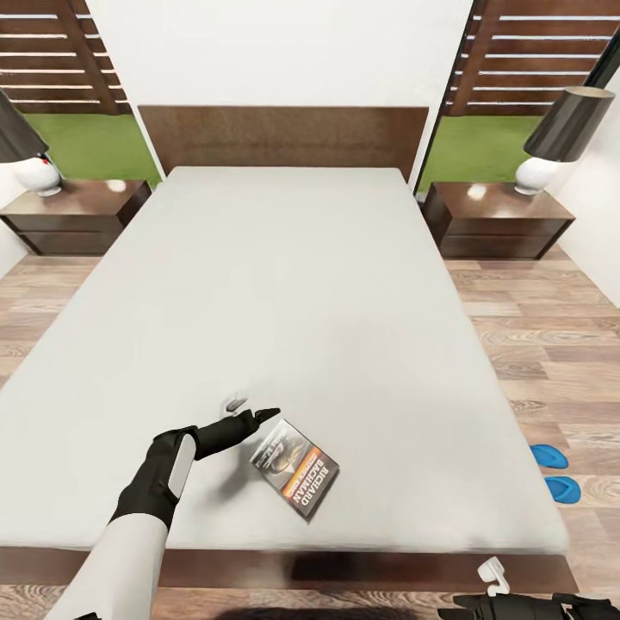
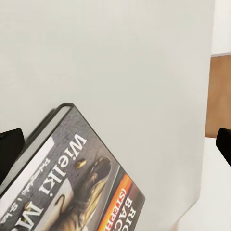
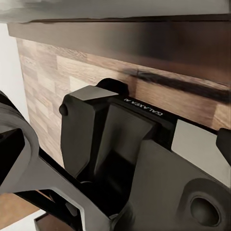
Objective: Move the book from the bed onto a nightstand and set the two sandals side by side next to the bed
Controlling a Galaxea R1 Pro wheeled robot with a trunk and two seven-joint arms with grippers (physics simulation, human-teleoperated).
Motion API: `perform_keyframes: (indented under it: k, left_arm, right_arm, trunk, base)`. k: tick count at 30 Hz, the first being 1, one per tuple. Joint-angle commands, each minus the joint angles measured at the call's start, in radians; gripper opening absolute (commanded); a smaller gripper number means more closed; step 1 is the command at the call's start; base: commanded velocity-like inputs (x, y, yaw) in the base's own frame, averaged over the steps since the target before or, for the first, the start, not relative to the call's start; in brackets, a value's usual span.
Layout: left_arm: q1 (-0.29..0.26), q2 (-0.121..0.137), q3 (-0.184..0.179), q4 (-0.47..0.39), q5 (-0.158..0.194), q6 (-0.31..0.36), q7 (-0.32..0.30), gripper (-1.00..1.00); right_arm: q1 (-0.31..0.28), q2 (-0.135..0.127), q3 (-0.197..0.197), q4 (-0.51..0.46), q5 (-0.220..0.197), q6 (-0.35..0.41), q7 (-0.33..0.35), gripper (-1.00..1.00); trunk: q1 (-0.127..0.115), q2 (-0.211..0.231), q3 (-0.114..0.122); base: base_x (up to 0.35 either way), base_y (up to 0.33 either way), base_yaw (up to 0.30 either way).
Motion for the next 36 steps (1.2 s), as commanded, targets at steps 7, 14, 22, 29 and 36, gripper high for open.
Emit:
perform_keyframes:
  k: [7, 14, 22, 29, 36]
  left_arm:
    - [-0.001, -0.001, 0.004, 0.000, 0.003, 0.007, -0.002, 1.00]
    - [-0.001, -0.001, 0.004, 0.000, 0.003, 0.007, -0.002, 1.00]
    - [-0.001, -0.001, 0.004, 0.000, 0.003, 0.007, -0.002, 1.00]
    - [-0.001, -0.001, 0.004, 0.000, 0.003, 0.007, -0.002, 1.00]
    - [-0.001, -0.001, 0.004, 0.000, 0.003, 0.007, -0.002, 1.00]
  right_arm:
    - [0.000, 0.001, -0.008, -0.001, 0.009, 0.009, 0.005, 1.00]
    - [0.000, 0.001, -0.009, -0.001, 0.009, 0.009, 0.004, 1.00]
    - [0.000, 0.001, -0.008, -0.001, 0.009, 0.009, 0.004, 1.00]
    - [0.000, 0.001, -0.008, -0.001, 0.009, 0.009, 0.004, 1.00]
    - [0.000, 0.001, -0.008, -0.001, 0.009, 0.009, 0.004, 1.00]
  trunk:
    - [0.015, -0.029, -0.013]
    - [0.015, -0.029, -0.013]
    - [0.015, -0.029, -0.013]
    - [0.035, -0.064, -0.029]
    - [0.038, -0.071, -0.032]
  base:
    - [0.000, 0.000, 0.000]
    - [0.000, 0.000, 0.000]
    - [0.000, 0.000, 0.000]
    - [0.000, 0.000, 0.000]
    - [0.000, 0.000, 0.000]
